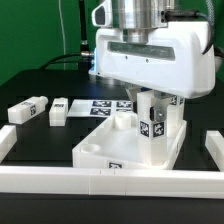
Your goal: Assemble desk
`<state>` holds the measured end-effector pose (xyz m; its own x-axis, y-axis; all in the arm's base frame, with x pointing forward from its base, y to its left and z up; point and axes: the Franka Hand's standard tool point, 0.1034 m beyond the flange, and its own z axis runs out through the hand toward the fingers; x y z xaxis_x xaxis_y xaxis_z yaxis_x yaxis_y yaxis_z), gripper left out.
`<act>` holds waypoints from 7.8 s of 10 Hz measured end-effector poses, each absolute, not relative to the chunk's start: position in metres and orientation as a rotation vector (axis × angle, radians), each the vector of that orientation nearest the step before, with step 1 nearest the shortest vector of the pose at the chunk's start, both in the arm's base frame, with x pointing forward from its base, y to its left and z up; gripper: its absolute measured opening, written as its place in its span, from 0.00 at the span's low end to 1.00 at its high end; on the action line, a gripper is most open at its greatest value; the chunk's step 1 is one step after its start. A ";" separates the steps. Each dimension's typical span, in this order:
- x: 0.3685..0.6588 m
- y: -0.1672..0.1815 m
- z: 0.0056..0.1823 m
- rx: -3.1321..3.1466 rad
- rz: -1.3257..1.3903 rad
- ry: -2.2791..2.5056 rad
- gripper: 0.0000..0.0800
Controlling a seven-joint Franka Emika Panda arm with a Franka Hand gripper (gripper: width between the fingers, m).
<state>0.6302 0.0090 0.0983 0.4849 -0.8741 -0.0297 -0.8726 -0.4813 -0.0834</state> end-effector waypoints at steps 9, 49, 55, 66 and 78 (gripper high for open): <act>0.630 0.020 0.098 -2.919 -0.053 0.919 0.81; 0.611 0.034 0.120 -2.869 -0.040 1.087 0.81; 0.600 0.030 0.122 -2.899 -0.056 0.995 0.81; 0.547 0.001 0.081 -2.993 -0.179 0.770 0.81; 0.519 -0.042 0.032 -3.056 -0.186 0.734 0.81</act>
Offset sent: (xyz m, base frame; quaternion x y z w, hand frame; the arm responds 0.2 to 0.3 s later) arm -0.0018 0.0011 0.0016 0.0024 -0.0124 -0.0515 0.9986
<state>0.5194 -0.0423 0.0316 0.8845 -0.4519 0.1163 -0.4527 -0.8914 -0.0205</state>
